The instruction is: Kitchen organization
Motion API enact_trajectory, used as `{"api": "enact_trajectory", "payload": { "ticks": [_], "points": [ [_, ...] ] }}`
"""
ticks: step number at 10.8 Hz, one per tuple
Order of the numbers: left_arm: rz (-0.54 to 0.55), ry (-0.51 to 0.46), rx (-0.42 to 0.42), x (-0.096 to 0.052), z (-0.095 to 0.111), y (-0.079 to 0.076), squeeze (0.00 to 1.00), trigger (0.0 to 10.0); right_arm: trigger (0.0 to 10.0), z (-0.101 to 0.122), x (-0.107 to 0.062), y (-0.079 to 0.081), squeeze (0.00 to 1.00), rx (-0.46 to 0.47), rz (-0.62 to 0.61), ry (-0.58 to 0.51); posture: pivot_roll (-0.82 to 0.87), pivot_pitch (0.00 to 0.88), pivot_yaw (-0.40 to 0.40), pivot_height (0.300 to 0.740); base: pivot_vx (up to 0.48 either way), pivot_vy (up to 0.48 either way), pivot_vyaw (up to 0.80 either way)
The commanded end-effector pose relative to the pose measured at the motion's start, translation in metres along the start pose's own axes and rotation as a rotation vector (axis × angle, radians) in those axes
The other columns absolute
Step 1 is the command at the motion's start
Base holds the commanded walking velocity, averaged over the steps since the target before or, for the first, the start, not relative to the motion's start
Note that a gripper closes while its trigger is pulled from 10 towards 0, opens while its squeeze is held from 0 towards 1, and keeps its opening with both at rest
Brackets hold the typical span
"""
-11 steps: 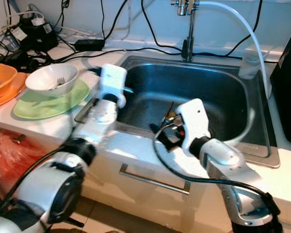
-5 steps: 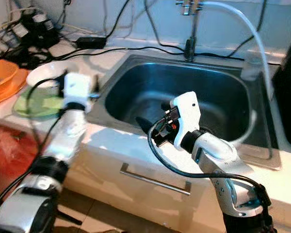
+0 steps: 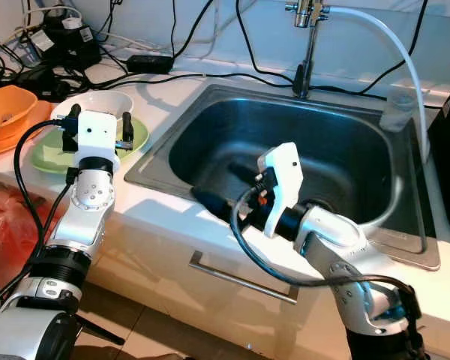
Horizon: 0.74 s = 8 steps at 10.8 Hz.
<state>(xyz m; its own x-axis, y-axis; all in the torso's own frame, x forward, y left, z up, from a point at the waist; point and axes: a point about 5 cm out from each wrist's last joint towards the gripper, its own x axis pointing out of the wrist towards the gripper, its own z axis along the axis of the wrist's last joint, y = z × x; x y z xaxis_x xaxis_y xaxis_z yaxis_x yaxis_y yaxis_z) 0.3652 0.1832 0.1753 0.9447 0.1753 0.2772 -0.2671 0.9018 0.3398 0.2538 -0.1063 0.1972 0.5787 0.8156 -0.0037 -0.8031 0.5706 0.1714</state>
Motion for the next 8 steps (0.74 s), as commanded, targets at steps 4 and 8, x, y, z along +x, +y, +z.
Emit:
{"api": "enact_trajectory", "payload": {
  "ticks": [4,8],
  "points": [
    [0.012,0.019,0.002,0.002,0.000,0.002,0.00,10.0,10.0,0.002,-0.005,0.006,0.00,-0.005,0.044,0.002,-0.05,0.000,0.047,0.740,0.000,0.000,0.00],
    [0.073,0.022,0.021,0.004,-0.001,0.017,0.00,10.0,10.0,0.001,-0.008,0.006,0.00,-0.007,0.021,0.006,-0.05,0.000,0.049,0.740,0.000,0.000,0.00]
  ]
}}
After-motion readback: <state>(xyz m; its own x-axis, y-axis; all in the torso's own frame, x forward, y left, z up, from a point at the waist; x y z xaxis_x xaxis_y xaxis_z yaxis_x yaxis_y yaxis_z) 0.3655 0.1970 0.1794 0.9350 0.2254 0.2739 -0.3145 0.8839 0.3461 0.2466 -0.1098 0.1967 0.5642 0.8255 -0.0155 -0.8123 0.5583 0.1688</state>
